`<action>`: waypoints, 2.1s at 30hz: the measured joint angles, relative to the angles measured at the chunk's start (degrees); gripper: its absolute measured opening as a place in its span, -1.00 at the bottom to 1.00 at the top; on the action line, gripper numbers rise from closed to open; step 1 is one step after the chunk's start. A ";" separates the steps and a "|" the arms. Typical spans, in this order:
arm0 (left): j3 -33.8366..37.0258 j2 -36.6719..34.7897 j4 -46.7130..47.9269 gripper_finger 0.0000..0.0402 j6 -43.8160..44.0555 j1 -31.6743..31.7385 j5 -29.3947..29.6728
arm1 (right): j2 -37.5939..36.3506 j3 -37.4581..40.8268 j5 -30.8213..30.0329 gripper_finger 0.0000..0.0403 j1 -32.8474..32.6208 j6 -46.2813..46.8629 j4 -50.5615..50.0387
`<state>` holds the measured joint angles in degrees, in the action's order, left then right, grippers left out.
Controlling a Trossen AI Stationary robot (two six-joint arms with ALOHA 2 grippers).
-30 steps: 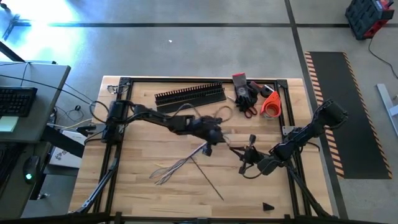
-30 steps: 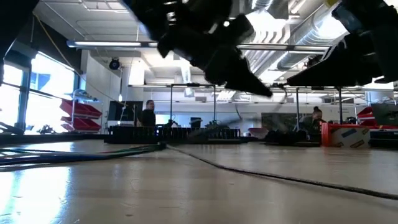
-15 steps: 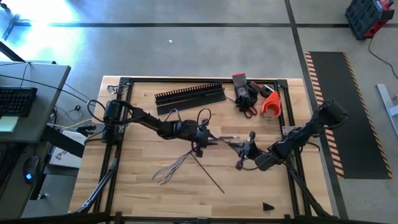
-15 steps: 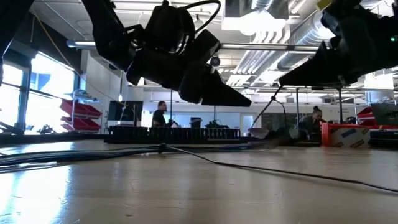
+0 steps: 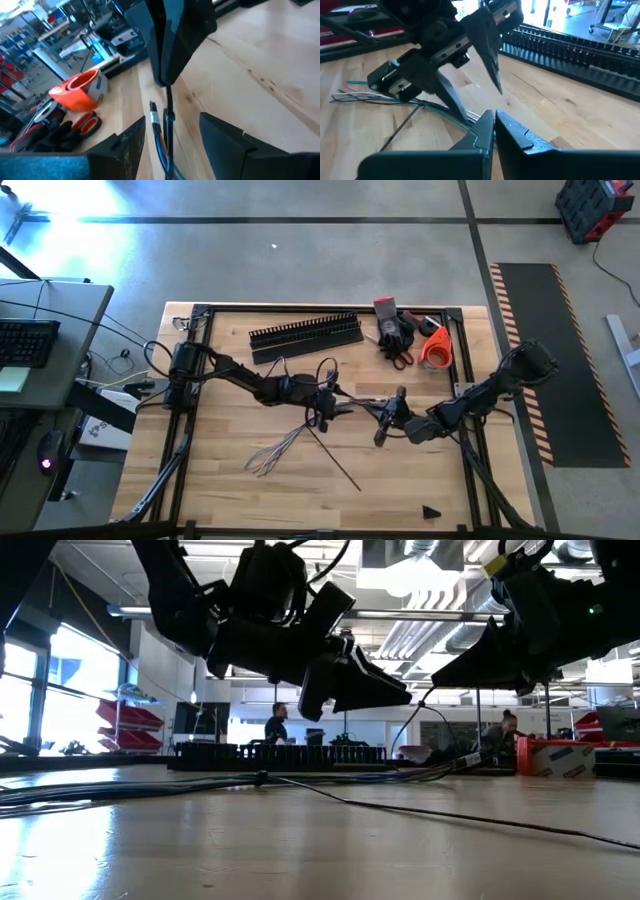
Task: Ziptie cables
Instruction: Wrap the black zip tie around the colored cable bundle
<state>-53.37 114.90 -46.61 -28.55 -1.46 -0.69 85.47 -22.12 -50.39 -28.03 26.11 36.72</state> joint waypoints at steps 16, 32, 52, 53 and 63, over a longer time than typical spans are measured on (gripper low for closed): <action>-5.92 7.86 -4.35 -0.52 1.87 -0.01 2.63 | 0.00 0.02 0.05 -1.00 0.27 0.04 0.54; -5.94 7.02 0.91 -0.98 2.95 -0.92 -1.21 | -4.18 -0.01 8.89 -0.83 1.97 0.65 -7.55; -5.92 3.32 7.05 -1.00 2.52 -0.82 -4.33 | -10.68 2.31 29.62 0.00 15.03 -17.02 -32.42; -5.92 3.32 7.04 -1.00 2.48 -0.82 -4.33 | -9.25 2.31 29.61 -0.04 15.03 -17.45 -31.84; -5.92 2.71 10.40 -1.00 3.90 -0.82 -8.05 | -5.49 2.27 29.34 -0.91 14.01 -18.20 -29.32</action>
<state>-59.29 117.60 -36.21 -24.65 -2.28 -8.73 79.98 -19.86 -21.05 -14.02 7.91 7.41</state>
